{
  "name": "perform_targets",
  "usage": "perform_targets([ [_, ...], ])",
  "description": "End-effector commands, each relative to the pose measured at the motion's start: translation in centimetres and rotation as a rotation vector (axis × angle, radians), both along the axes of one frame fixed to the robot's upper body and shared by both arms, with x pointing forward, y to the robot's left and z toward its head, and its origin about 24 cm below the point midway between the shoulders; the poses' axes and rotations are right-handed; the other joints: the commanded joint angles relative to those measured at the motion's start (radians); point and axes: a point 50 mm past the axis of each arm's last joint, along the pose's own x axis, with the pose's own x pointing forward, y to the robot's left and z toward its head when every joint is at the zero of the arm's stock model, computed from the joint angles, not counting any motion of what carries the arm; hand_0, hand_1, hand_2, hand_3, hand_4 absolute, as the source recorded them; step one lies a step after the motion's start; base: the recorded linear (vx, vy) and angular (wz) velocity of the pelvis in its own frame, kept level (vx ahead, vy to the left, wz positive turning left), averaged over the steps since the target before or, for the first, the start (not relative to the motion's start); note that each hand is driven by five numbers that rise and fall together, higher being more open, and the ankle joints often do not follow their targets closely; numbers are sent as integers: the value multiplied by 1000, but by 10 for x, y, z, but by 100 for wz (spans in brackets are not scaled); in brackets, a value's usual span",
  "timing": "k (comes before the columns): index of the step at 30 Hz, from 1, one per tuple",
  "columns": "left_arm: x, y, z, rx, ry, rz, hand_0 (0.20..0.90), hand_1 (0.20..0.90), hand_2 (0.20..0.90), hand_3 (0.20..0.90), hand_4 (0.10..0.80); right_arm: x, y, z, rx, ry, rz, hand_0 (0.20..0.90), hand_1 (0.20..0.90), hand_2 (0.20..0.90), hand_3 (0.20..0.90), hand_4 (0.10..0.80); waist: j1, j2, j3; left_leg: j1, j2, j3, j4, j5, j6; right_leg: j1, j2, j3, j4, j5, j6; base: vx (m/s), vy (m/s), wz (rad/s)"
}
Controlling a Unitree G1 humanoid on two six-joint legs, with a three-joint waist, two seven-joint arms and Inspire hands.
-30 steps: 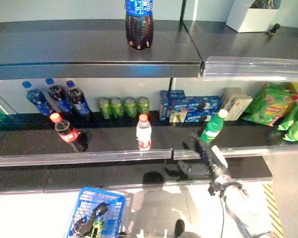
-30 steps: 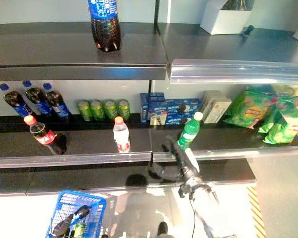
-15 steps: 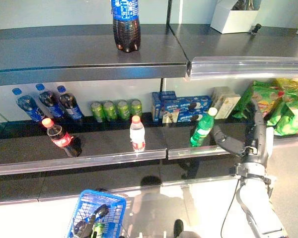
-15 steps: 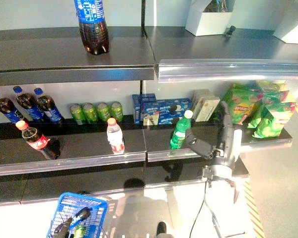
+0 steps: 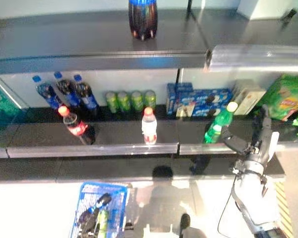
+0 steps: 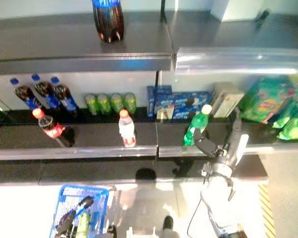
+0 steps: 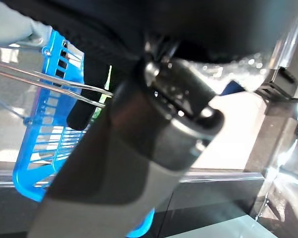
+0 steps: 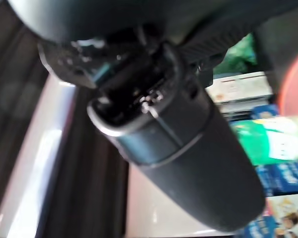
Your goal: Pick up the drink and place into the basket.
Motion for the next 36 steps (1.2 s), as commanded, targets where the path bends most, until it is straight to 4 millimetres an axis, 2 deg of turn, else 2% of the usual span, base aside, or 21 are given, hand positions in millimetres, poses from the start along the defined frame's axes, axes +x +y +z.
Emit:
perform_targets([
  [1,21,15,16,81,-144,22,300,300,300,200,100,21,16,85,8,-434,4,900,900,900,900,800,28,3,91,-130,-29,-72,107,7,23,-57,-24,-15,205,-160,-20,-138,-16,1],
  [10,55,11,32,70,-257,15,300,300,300,200,100,32,21,101,40,-491,-42,900,900,900,900,800,32,16,179,-230,-55,-97,154,19,32,-154,-27,-15,263,-158,-33,-78,-8,2],
  [15,69,10,40,67,-307,2,300,300,300,200,100,39,18,104,76,-492,-68,900,900,900,900,800,35,18,207,-265,-58,-99,191,16,34,-173,-30,-16,283,-161,-38,-6,-1,0],
  [21,84,10,50,66,-366,-38,300,300,300,200,100,51,6,125,77,-521,-111,900,900,900,900,800,56,30,245,-288,-61,-103,219,11,35,-187,-38,-27,315,-173,-41,9,-8,1],
  [35,86,17,52,73,-361,-71,300,300,300,200,100,61,-27,159,126,-594,-236,900,900,900,900,800,96,45,249,-362,-73,-125,245,16,42,-258,-46,-46,367,-189,-50,19,-12,3],
  [36,85,18,52,73,-361,-72,300,300,300,200,100,61,-29,161,130,-600,-242,611,611,611,562,462,98,46,249,-367,-74,-127,249,16,43,-263,-47,-45,373,-191,-50,16,-10,5],
])
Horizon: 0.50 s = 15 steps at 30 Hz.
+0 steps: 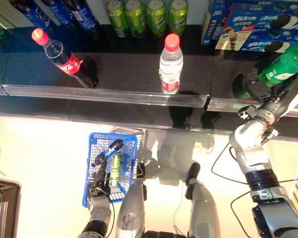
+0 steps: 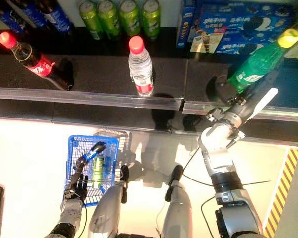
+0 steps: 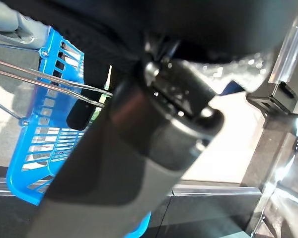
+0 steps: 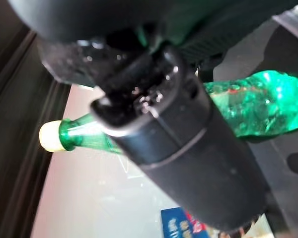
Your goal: Pick up the drink and place into the basket.
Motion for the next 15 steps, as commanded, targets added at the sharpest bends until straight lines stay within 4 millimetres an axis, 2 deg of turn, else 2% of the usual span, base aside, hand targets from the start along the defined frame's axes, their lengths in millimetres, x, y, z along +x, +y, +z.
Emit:
perform_targets([
  [1,-25,29,1,106,-1,28,300,300,300,200,100,-13,-16,71,-29,-309,-51,300,300,300,200,100,7,7,-13,-94,-52,-72,92,17,37,34,7,-44,117,-126,-13,17,-8,7],
  [15,-24,30,2,97,-21,15,300,300,300,200,100,-14,-35,74,-12,-301,-93,300,300,300,200,100,6,12,-13,-89,-54,-65,117,11,41,32,2,-39,152,-143,-20,2,0,1],
])
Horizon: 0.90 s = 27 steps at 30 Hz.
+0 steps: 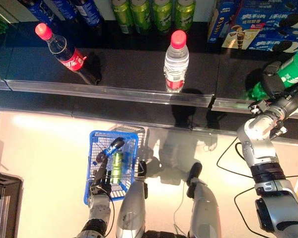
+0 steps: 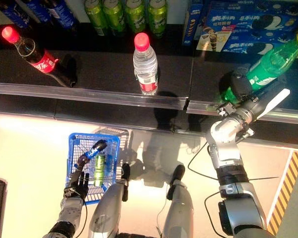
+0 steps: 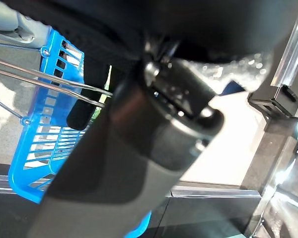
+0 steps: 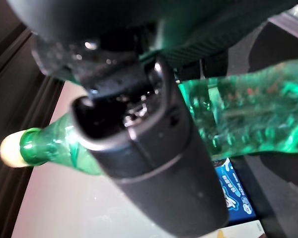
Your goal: Pick up the drink and place into the basket.
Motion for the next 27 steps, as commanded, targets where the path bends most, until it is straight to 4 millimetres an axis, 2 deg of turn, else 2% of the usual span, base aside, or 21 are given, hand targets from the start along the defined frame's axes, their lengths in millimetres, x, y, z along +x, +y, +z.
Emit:
perform_targets([
  [1,-28,30,-1,113,-2,23,300,300,300,200,100,-18,-19,69,-95,-291,-61,300,300,300,200,100,2,12,-13,-68,-45,-57,93,19,40,60,20,-37,98,-124,-24,0,0,0],
  [8,-37,33,-5,106,15,45,300,300,300,200,100,-24,-26,64,-92,-288,-59,300,300,300,200,100,-4,10,-13,-51,-42,-52,137,13,37,83,16,-30,128,-144,-34,-9,28,2],
  [12,-43,35,-7,103,22,65,300,300,300,200,100,-30,-22,62,-122,-306,-21,300,300,300,200,100,-9,7,-13,-23,-39,-44,153,3,37,111,10,-30,141,-155,-37,2,55,0],
  [16,-53,40,-9,119,30,84,300,300,300,200,100,-40,-7,60,-202,-330,59,300,300,300,200,100,-20,1,-18,26,-36,-36,155,-1,33,163,8,-21,139,-163,-37,33,69,3],
  [18,-62,44,-10,186,50,52,300,300,300,200,100,-50,10,54,-278,-328,139,300,300,300,200,100,-29,-5,-47,64,-40,-38,131,-5,32,200,8,-5,126,-169,-34,107,100,3],
  [19,-63,44,-10,195,50,48,300,300,300,200,100,-51,11,53,-290,-327,152,300,300,300,200,100,-31,-6,-50,69,-41,-38,126,-5,32,204,8,-3,123,-169,-33,119,79,4],
  [21,-65,45,-10,221,49,33,300,300,300,200,100,-60,20,46,-342,-313,213,300,300,300,200,100,-45,-6,-84,118,-52,-51,44,-3,37,237,17,38,92,-170,-26,118,74,7],
  [22,-64,46,-9,222,28,35,300,300,300,200,100,-66,23,45,-371,-321,252,300,300,300,200,100,-55,-2,-100,142,-59,-66,-6,9,42,248,26,68,77,-170,-20,62,59,24],
  [24,-61,48,-5,234,2,32,300,300,300,200,100,-72,26,44,-390,-341,282,300,300,300,200,100,-63,-4,-116,160,-63,-75,-48,23,45,254,39,85,56,-165,-19,-23,5,43],
  [27,-55,51,1,273,-41,37,300,300,300,200,100,-81,33,48,-406,-405,355,300,300,300,200,100,-67,-22,-147,180,-61,-78,-94,33,42,281,58,80,-13,-143,-13,-48,-58,28],
])
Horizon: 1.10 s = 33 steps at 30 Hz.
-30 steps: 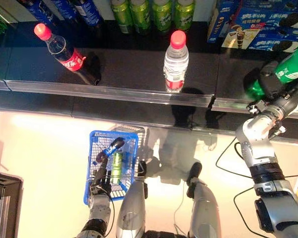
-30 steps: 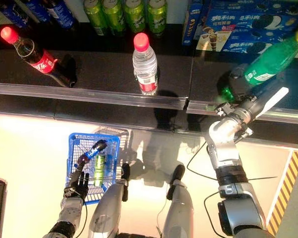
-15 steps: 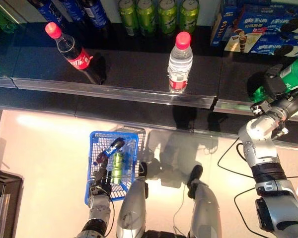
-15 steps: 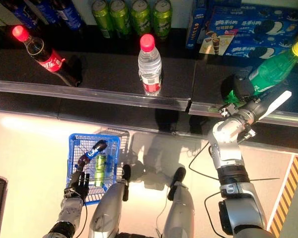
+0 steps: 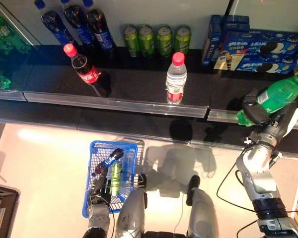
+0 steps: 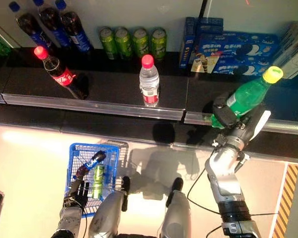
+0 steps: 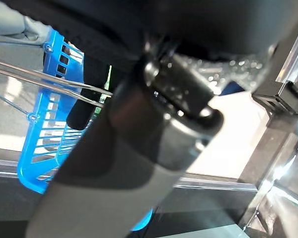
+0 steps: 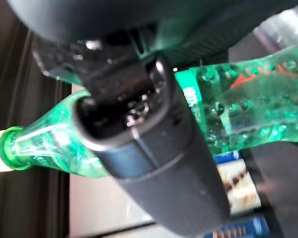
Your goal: Pick up the drink and place into the basket.
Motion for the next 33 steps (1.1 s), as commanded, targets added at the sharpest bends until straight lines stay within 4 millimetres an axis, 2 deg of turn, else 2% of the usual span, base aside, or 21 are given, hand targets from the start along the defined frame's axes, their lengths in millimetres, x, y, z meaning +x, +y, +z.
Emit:
perform_targets([
  [1,-29,53,19,264,-106,62,300,300,300,200,100,-29,19,96,-198,-538,169,300,300,300,200,100,4,-26,-159,54,-15,-11,-57,31,15,137,60,8,-35,-83,-48,-58,-71,13],
  [5,-38,58,15,214,-107,151,300,300,300,200,100,-31,33,101,-166,-534,317,300,300,300,200,100,5,-44,-215,102,17,11,-107,45,0,189,79,-7,-93,-74,-43,10,-73,0],
  [8,-41,60,14,228,-97,150,300,300,300,200,100,-32,38,98,-153,-518,402,300,300,300,200,100,5,-49,-240,117,28,17,-119,49,-5,208,85,-13,-106,-75,-43,11,-45,-1],
  [12,-44,59,14,252,-89,126,300,300,300,200,100,-36,54,93,-148,-478,603,300,300,300,200,100,14,-50,-290,145,42,16,-137,53,-14,240,91,-23,-123,-80,-47,15,-33,4],
  [21,-35,59,25,292,-179,96,300,300,300,200,100,-38,97,86,-119,-405,1048,300,300,300,200,100,36,-53,-330,169,61,13,-181,77,-31,278,96,-35,-173,-67,-43,-37,-10,1],
  [33,-19,59,36,318,-264,48,300,300,300,200,100,-44,136,89,-87,-389,1383,300,300,300,200,100,72,-58,-355,175,72,0,-194,87,-42,301,101,-72,-176,-79,-46,-32,-2,6],
])
